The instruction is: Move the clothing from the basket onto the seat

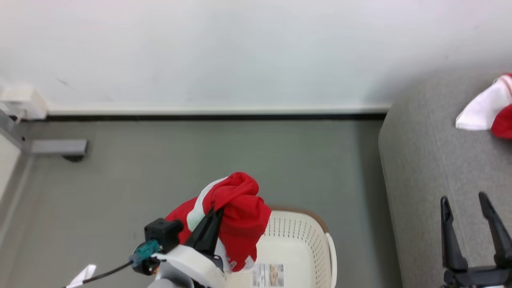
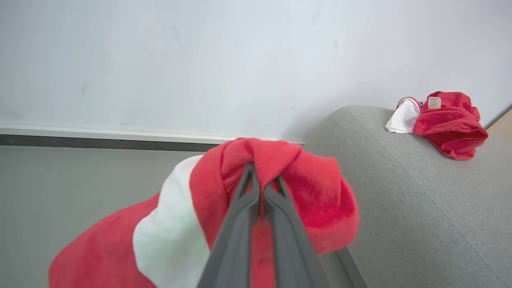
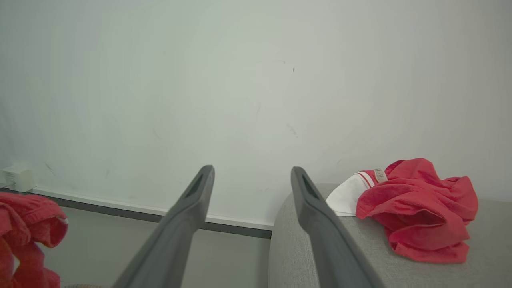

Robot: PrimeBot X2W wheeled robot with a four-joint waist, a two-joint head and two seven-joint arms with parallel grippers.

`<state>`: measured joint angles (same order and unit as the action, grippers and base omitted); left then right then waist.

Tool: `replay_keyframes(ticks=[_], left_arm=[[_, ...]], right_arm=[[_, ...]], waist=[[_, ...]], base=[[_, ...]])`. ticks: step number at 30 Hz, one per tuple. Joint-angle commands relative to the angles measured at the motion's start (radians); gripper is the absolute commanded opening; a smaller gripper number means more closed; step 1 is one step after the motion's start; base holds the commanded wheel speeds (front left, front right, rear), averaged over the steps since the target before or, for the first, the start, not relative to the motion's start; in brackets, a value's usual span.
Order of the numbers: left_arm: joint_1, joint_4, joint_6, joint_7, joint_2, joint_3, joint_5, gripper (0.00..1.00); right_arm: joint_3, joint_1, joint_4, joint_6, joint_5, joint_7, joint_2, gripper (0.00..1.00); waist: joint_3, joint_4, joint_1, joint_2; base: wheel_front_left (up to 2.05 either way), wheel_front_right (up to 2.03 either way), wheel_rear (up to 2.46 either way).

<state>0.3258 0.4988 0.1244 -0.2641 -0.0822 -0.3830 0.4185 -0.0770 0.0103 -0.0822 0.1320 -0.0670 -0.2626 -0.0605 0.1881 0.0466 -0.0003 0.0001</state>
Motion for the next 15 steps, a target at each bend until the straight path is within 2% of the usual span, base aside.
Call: replay_keyframes(ticks=[1,8,15], left_arm=[[-0.026,-0.020,-0.004,0.000,-0.011,0.014,-0.020,0.00],[-0.096,-0.077,-0.021,0.000,-0.031,0.049,-0.053,0.00],[-0.134,-0.130,-0.040,0.000,-0.073,0.069,-0.067,0.00]], right_arm=[[-0.001,0.027,0.018,-0.003,-0.017,-0.003,-0.005,1.00],[0.006,0.100,0.099,-0.003,-0.035,-0.003,-0.006,1.00],[0.017,0.130,0.152,-0.003,-0.061,-0.003,-0.002,1.00]], waist=[[-0.088,0.021,0.0003,-0.0001],[-0.190,0.038,0.0003,-0.0001],[-0.229,0.045,0.0003,-0.0001]], base=[[0.00,0.00,0.00],[0.00,0.00,0.00],[0.00,0.00,0.00]])
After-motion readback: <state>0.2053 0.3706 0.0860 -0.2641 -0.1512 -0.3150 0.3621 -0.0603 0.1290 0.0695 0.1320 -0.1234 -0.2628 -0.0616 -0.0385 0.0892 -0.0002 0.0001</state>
